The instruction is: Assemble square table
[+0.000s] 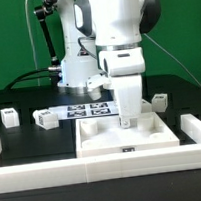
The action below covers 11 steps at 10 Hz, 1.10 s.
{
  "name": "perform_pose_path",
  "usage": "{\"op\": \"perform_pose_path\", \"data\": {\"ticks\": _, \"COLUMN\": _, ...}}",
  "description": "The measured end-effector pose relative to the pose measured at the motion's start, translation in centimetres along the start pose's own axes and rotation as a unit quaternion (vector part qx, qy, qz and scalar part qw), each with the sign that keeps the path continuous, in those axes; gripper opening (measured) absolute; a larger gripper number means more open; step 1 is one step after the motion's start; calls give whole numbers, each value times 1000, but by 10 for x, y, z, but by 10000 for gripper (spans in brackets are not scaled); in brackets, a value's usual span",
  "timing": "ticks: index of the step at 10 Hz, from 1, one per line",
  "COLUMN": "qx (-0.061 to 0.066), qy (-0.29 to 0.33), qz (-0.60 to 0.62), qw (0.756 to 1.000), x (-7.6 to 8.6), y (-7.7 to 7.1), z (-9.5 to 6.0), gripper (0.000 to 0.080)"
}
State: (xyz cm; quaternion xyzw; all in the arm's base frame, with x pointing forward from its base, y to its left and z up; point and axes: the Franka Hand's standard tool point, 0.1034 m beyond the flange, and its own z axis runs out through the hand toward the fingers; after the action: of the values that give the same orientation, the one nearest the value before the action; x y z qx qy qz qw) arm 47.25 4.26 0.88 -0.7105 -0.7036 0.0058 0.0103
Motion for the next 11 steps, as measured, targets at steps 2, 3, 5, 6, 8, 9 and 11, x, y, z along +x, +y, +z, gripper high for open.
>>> {"op": "perform_pose_path", "data": {"ticks": 2, "qx": 1, "qy": 0, "qz": 2, "qw": 1000, "x": -1, "y": -1, "z": 1, "gripper": 58}}
{"op": "perform_pose_path", "data": {"ticks": 3, "qx": 1, "qy": 0, "qz": 2, "qw": 1000, "x": -1, "y": -1, "z": 1, "gripper": 58}}
{"op": "perform_pose_path", "data": {"ticks": 5, "qx": -2, "qy": 1, "qz": 1, "qw": 1000, "x": 2, "y": 5, "z": 1, "gripper": 58}}
{"op": "perform_pose_path", "data": {"ticks": 6, "qx": -5, "qy": 2, "qz": -3, "qw": 1000, "x": 6, "y": 11, "z": 2, "gripper": 58}}
{"op": "perform_pose_path", "data": {"ticks": 8, "qx": -7, "qy": 3, "qz": -7, "qw": 1000, "x": 12, "y": 17, "z": 2, "gripper": 58}}
{"op": "perform_pose_path", "data": {"ticks": 9, "qx": -6, "qy": 3, "qz": -11, "qw": 1000, "x": 18, "y": 20, "z": 2, "gripper": 58}}
{"op": "perform_pose_path", "data": {"ticks": 11, "qx": 0, "qy": 2, "qz": -1, "qw": 1000, "x": 26, "y": 22, "z": 2, "gripper": 58}}
